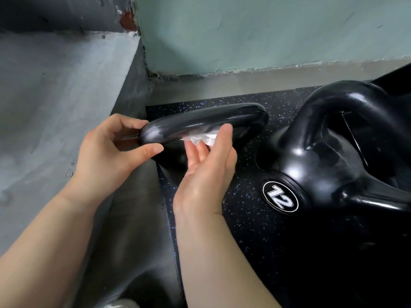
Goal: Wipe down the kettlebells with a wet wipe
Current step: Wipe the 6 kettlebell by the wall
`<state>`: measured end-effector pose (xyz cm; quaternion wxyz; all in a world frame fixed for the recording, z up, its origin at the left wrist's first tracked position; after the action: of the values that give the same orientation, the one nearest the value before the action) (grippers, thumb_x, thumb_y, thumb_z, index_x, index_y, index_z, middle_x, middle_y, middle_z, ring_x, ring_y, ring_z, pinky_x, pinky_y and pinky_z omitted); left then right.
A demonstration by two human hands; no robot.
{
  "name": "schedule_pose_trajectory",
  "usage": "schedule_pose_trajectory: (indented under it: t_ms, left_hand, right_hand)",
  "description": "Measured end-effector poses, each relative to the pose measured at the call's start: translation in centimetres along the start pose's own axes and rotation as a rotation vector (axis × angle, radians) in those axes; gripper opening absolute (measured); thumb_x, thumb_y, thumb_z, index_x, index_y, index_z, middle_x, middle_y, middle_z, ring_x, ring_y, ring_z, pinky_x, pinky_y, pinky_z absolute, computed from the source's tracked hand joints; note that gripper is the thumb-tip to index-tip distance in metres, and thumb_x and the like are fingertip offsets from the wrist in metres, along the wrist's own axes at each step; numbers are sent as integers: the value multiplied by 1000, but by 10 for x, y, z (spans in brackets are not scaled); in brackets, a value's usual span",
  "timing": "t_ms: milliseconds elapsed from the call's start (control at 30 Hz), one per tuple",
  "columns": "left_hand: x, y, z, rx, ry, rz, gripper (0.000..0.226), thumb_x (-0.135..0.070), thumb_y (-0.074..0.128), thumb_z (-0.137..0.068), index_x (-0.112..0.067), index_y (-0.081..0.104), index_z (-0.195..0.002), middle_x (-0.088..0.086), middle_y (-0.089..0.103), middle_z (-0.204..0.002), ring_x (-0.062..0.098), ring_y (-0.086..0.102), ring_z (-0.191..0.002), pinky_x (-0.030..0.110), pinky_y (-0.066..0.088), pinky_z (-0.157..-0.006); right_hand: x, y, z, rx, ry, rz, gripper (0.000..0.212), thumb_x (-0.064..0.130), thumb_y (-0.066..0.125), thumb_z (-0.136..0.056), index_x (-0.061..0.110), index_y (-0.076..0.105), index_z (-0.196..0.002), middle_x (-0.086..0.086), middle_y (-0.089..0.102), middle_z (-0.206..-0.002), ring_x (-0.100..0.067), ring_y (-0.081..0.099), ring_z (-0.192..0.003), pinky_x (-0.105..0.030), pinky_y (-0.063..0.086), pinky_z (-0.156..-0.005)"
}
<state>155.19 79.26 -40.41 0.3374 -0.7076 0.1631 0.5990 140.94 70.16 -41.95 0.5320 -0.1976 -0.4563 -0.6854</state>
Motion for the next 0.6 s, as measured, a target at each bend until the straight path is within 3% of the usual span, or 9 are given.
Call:
schedule_pose_trajectory:
  t_ms: [33,100,200,267,400,467,533,600]
  left_hand:
    - [1,0,0,-3,0,-10,35,-37,77,-46,-40,54,-72,-27,66,-74,-16,60,-71,2,47,-74]
    - [1,0,0,-7,3,-30,40,-35,83,-46,-39,54,-73,-31,66,-73,-17,60,-72,3,47,-75]
    - [3,-1,0,5,-10,-23,38,-34,82,-49,-39,54,-74,-41,62,-73,-16,60,-73,4,47,-76]
    - [2,0,1,10,-16,1,37,-31,80,-50,-39,54,-76,-40,63,-74,-15,61,-74,4,48,-76]
    - [-1,1,3,19,-35,62,31,-27,68,-51,-34,54,-78,-39,64,-73,-15,62,-75,3,47,-73]
    - [0,1,4,14,-37,80,31,-25,67,-51,-33,54,-78,-39,64,-74,-14,62,-75,3,47,-73]
    - [-1,0,3,6,-32,70,31,-26,67,-52,-34,55,-79,-39,64,-74,-15,61,-75,3,47,-74]
    - [-4,0,3,1,-15,45,31,-27,67,-52,-34,55,-79,-42,63,-72,-17,60,-74,1,45,-73]
  right_hand:
    - [-2,-4,-1,-32,46,-12,23,18,45,-89,11,65,-79,-18,59,-68,-22,62,-78,-23,54,-73]
    - [-1,-15,-9,-103,121,-81,16,9,45,-89,11,61,-88,-4,61,-72,-11,62,-63,-21,52,-66]
    - [-4,-12,-19,-63,199,-174,32,-3,36,-89,8,51,-115,-5,57,-90,-11,57,-72,-30,53,-78]
    - [-16,3,-14,51,225,-113,34,-6,32,-87,10,57,-104,-5,57,-88,-14,56,-76,-31,49,-85]
    - [-39,19,7,233,186,126,41,-8,31,-85,20,58,-73,3,56,-70,-5,51,-67,-16,43,-69]
    - [-38,11,0,193,207,133,40,-9,34,-85,17,62,-74,7,60,-64,-3,53,-62,-13,45,-65]
    - [-19,-4,-17,72,215,-1,31,-10,37,-85,7,63,-87,5,59,-64,-3,55,-57,-13,47,-60]
    - [7,-19,-32,-39,178,-142,28,-7,37,-87,8,59,-91,0,57,-72,-8,55,-62,-19,51,-72]
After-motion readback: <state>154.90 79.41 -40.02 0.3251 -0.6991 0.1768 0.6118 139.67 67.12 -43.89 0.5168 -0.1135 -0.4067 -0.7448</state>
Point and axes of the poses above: each hand's wrist, its own z-axis away from the middle knuckle, its own y-axis out of the palm, x = y × z, the point moved 10 cm from there along -z, towards the middle knuckle
